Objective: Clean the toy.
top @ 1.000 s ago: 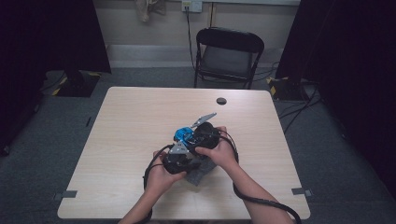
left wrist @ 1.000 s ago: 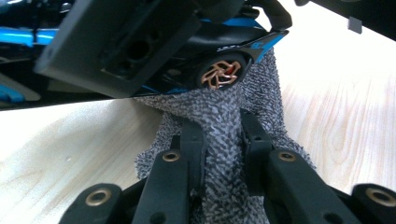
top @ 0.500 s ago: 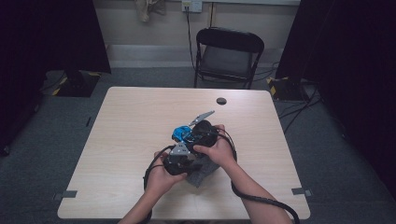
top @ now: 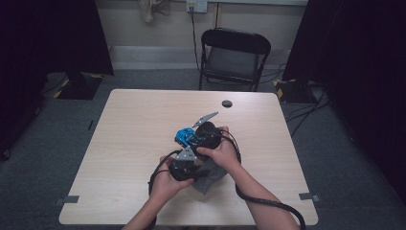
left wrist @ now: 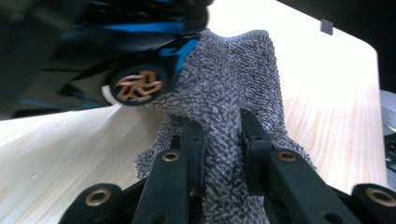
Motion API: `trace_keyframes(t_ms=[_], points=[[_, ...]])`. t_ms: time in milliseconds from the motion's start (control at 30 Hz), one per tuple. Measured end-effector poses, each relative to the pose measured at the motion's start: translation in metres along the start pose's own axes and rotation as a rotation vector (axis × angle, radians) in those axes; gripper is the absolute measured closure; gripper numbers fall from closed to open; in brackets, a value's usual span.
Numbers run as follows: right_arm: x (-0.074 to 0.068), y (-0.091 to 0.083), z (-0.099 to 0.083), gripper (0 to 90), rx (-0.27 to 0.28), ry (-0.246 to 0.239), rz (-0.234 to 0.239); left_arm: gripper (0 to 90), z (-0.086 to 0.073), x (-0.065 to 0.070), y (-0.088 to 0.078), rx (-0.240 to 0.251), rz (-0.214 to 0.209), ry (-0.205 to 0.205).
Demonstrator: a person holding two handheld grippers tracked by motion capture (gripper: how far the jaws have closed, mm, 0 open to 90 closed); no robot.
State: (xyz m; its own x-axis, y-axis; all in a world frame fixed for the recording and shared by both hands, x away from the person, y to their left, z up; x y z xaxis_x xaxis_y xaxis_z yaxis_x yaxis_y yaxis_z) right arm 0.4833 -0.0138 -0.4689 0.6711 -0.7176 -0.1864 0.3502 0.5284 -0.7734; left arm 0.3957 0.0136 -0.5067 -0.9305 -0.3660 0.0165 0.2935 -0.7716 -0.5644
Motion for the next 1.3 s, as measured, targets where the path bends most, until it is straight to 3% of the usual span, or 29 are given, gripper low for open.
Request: trace_keyframes(t_ms=[267,600,967,1300], points=[[0.006,-0.002,0.001,28.8,0.013,0.029,-0.004,75.5,0.003,0.008,0.005,-0.017,-0.015,0.031],[0.031,-0.018,-0.002,28.8,0.039,0.089,-0.025,75.5,-0.004,0.002,-0.009,-0.05,0.002,0.045],[0.071,-0.045,-0.019,28.8,0.055,0.15,-0.098,75.5,-0.003,-0.022,-0.042,-0.044,0.06,0.038],[0.089,-0.05,-0.041,28.8,0.047,0.185,-0.133,75.5,-0.007,-0.05,-0.074,-0.042,0.147,0.02]])
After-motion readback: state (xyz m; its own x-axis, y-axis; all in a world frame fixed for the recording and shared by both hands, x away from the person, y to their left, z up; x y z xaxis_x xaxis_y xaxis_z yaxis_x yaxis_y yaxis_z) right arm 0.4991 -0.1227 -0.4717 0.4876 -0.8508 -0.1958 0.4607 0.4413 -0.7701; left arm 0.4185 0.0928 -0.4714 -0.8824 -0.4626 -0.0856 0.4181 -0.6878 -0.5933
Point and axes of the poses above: each handheld gripper's, and its own axes: y roughly forward along the jaws, z roughly out of its top, x roughly to its right, the point moved 8 cm from there along y, roughly forward along the jaws, and after that the axes turned 14 degrees about y, right-handed, at the moved point
